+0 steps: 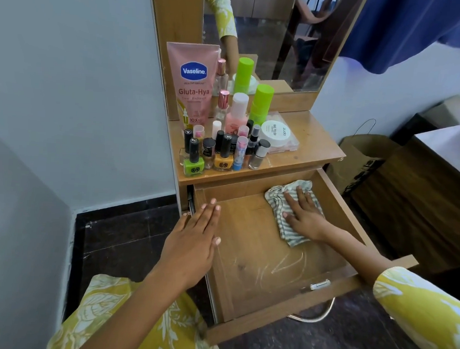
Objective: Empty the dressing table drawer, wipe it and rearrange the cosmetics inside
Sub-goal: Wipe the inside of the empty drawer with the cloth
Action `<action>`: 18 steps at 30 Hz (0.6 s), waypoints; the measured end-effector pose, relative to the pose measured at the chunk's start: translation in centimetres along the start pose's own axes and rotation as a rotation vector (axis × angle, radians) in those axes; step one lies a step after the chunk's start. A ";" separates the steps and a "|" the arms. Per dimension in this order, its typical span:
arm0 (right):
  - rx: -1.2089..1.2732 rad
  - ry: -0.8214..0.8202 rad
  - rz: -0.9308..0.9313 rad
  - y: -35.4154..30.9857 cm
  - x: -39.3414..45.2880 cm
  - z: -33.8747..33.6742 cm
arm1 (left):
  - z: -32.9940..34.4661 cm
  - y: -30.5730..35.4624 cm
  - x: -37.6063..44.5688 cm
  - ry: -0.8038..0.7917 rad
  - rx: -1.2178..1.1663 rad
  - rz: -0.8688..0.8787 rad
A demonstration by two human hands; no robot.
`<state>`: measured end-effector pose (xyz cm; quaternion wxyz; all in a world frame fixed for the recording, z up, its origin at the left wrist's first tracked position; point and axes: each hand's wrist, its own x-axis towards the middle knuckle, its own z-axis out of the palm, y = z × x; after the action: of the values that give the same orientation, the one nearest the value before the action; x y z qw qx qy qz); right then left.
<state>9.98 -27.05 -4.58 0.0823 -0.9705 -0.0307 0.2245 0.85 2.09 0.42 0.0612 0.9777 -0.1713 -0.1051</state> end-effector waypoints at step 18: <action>0.118 0.022 -0.020 0.6 -0.1 -0.9 | 0.0 -0.1 0.2 -0.023 0.016 0.009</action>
<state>10.26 -27.83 -3.83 0.1418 -0.9660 -0.0262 0.2145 1.04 2.13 0.35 0.0518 0.9761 -0.1772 -0.1146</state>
